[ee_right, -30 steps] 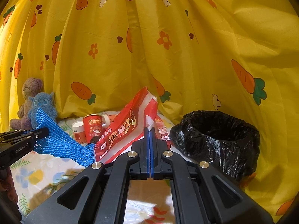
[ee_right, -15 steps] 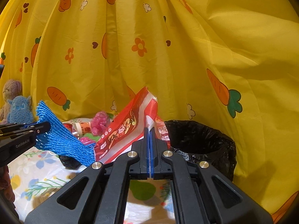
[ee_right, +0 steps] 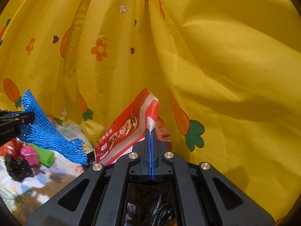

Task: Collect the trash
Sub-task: 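Carry the net and wrapper over the black trash bag with both tools, then open both tools to drop the net and wrapper into the bag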

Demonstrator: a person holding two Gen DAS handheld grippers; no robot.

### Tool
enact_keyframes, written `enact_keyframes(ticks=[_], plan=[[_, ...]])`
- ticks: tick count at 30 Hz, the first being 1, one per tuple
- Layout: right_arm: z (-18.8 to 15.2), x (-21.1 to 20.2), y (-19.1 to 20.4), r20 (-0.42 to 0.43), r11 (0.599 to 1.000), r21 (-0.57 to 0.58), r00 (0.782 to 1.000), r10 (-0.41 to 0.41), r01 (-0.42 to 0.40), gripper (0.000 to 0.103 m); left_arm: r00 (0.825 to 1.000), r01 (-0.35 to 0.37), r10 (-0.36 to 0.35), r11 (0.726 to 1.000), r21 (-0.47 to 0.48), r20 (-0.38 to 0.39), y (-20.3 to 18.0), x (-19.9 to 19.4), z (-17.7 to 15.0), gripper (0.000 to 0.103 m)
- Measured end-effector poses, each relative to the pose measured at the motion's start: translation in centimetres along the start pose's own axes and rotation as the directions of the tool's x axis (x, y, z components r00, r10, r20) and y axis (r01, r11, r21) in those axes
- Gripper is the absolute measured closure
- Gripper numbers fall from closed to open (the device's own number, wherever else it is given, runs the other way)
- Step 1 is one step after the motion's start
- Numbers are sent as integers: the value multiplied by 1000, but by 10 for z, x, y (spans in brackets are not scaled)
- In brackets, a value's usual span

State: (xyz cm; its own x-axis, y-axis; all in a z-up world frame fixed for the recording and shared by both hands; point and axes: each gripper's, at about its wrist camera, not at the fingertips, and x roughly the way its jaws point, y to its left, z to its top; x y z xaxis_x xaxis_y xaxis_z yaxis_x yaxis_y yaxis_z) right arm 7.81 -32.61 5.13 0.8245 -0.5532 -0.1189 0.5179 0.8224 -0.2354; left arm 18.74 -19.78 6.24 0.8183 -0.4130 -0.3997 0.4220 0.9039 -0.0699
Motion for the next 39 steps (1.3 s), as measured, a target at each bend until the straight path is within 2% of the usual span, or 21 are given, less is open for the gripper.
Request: enact_keyframes(ticks=[6,10,14,19,22,34,37,38,39], plan=[[-11,31,6,-32,990,-87,993,-110,107,102,999,42,-42,999,-16,11,-24,45,12,95],[-18,50,8,-59,986,-116,990,-124,117,102,998,60,-60,998,-14,-17,-38,76,12,94],[-25,69,8,-104,989,-114,989,-104,92,102,995,77,-77,997,12,-62,-53,106,3,94],[-32,87,5,-159,996,-76,986,-56,44,102,986,122,-125,992,-32,-112,-56,128,-8,94],[-35,100,3,-208,1000,-25,978,-5,0,102,979,155,-159,987,-43,-124,-59,133,-12,94],[-43,110,-3,-252,997,51,965,71,-59,102,945,288,-287,957,-16,-158,-73,143,-18,93],[-46,112,-5,-262,995,76,961,84,-67,102,933,315,-314,949,-26,-174,-73,145,-19,86],[-46,113,-6,-263,994,82,961,89,-69,102,929,323,-325,946,-41,-177,-71,146,-19,76],[-46,114,-6,-265,994,85,960,90,-69,101,928,326,-330,944,-55,-174,-69,146,-20,62]])
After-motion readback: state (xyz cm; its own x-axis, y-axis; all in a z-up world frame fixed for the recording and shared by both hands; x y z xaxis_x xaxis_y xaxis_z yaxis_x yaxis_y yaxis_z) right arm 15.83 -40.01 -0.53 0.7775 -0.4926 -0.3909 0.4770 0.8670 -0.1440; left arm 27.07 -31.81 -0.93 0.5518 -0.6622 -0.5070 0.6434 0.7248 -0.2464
